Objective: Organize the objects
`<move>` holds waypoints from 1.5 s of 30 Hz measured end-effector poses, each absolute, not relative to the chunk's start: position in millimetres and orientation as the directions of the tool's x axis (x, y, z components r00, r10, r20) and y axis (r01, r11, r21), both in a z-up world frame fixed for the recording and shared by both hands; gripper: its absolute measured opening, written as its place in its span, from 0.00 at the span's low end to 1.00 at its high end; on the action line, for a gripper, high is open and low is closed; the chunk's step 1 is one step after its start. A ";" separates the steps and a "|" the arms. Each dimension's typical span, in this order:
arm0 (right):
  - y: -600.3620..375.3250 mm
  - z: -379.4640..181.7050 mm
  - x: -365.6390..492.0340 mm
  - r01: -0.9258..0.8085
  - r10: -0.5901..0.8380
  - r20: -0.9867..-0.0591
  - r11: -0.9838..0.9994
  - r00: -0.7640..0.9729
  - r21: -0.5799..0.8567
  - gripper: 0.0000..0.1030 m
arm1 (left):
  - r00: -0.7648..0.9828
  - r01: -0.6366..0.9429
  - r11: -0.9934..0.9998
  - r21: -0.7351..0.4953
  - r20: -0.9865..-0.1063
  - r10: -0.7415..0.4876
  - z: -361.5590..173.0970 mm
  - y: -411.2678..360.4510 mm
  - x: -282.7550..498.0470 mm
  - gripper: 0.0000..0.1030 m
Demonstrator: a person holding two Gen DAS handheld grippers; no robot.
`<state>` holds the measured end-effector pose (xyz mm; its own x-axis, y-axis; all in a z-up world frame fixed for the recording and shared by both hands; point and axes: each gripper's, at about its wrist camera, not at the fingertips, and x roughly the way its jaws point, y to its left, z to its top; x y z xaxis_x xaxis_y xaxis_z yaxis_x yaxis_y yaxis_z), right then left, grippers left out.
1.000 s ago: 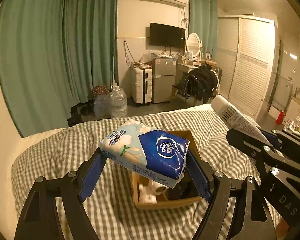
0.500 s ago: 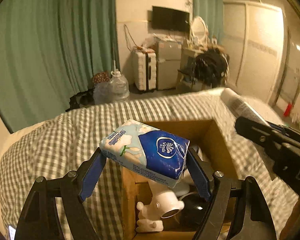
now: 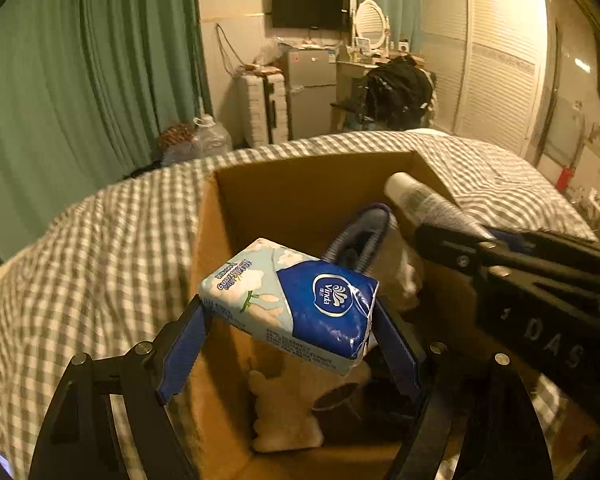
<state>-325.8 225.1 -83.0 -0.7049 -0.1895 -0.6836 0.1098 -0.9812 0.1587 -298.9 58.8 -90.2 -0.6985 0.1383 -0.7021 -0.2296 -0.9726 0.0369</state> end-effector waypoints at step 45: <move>239.0 150.9 -149.7 0.027 -0.053 -0.305 -0.995 -0.951 0.092 0.88 | -0.943 -0.129 -0.987 0.093 -0.319 0.093 152.6 20.3 -134.9 1.00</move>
